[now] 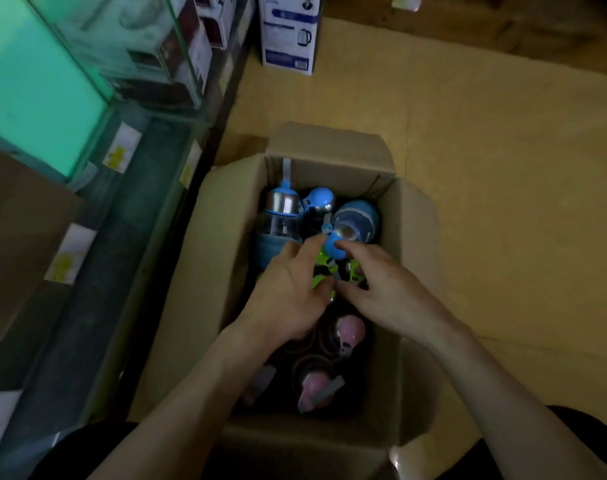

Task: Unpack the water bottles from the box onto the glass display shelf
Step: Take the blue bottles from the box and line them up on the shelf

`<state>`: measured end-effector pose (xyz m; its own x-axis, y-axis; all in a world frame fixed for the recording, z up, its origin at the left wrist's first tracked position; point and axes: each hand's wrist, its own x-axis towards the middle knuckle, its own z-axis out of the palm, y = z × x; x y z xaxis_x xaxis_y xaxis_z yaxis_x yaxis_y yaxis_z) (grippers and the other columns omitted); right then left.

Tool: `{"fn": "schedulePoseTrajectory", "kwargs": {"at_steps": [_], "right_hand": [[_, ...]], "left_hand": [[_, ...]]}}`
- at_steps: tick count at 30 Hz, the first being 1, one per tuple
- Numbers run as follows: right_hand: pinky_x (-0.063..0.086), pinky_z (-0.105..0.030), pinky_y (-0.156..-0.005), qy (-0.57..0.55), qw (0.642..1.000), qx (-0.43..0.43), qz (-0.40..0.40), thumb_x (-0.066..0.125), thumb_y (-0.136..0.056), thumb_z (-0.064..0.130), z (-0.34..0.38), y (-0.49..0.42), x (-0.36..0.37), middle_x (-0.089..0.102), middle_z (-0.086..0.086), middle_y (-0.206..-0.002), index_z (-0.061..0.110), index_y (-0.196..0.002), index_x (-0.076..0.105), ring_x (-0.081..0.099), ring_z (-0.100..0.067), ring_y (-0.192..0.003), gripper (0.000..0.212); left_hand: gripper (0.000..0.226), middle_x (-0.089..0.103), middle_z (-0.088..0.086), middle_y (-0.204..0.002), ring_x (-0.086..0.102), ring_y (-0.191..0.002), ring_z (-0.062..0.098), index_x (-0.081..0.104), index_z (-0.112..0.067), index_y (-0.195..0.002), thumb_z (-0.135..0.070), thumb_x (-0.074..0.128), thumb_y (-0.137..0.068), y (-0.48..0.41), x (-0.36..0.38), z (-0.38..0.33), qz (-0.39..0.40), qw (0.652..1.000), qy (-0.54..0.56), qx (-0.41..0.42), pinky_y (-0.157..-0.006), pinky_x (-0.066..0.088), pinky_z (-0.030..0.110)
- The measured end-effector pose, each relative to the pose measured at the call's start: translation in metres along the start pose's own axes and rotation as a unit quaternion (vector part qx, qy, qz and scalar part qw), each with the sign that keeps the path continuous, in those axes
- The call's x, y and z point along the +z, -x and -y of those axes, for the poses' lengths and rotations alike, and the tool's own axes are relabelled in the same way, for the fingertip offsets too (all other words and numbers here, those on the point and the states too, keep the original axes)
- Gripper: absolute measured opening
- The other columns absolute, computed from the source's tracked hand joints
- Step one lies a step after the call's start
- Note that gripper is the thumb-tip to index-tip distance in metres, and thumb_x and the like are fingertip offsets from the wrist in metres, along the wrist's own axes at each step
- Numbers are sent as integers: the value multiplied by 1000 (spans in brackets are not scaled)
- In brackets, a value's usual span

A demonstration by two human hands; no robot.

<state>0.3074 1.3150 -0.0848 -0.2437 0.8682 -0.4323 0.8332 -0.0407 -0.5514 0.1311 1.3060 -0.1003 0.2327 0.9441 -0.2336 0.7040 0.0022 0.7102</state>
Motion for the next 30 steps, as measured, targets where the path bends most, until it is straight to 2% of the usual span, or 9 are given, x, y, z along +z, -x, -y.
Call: {"fn": "schedulePoseTrajectory", "kwargs": {"at_steps": [3, 6, 13, 20, 26, 30], "right_hand": [[39, -33, -112, 37, 999, -19, -7, 62, -100, 37, -4, -15, 3, 38, 0, -158, 31, -159, 31, 41, -19, -144, 67], [41, -39, -112, 71, 997, -21, -10, 64, -98, 34, -9, -30, 7, 39, -3, -158, 30, -158, 32, 41, -25, -144, 68], [36, -40, -114, 100, 994, 13, -39, 67, -96, 32, -26, -50, 14, 31, -3, -158, 26, -159, 30, 34, -30, -144, 73], [39, -39, -113, 147, 986, 22, -71, 72, -90, 34, -29, -80, 32, 18, -8, -159, 22, -159, 28, 23, -33, -142, 82], [44, -42, -107, 203, 974, 26, -102, 72, -87, 37, -31, -91, 46, 18, -9, -158, 28, -154, 30, 22, -33, -141, 80], [46, -41, -103, 235, 965, 19, -113, 75, -84, 33, -31, -94, 44, 27, -7, -156, 25, -149, 34, 28, -31, -140, 78]], "left_hand": [[66, 51, 9, -134, 53, -125, 26, 34, -28, -153, -27, 64, -95, -17, 8, 10, -1, 1000, -15, 18, -101, 45, 37], [66, 51, 10, -130, 55, -119, 26, 33, -26, -154, -25, 63, -95, -28, 16, 16, 8, 999, -28, 25, -97, 44, 31], [68, 52, 9, -134, 56, -122, 27, 32, -26, -154, -24, 65, -94, -43, 25, 28, 13, 1000, -22, 6, -101, 46, 42], [74, 52, 9, -142, 53, -129, 28, 26, -23, -157, -11, 60, -93, -59, 26, 33, 25, 999, -26, -17, -106, 43, 41], [78, 50, 9, -147, 53, -131, 24, 24, -24, -159, 1, 55, -92, -60, 24, 26, 37, 999, 15, -14, -107, 44, 39], [77, 50, 9, -147, 52, -132, 24, 25, -25, -159, 2, 53, -92, -64, 23, 31, 33, 999, 15, -12, -109, 44, 40]]}}
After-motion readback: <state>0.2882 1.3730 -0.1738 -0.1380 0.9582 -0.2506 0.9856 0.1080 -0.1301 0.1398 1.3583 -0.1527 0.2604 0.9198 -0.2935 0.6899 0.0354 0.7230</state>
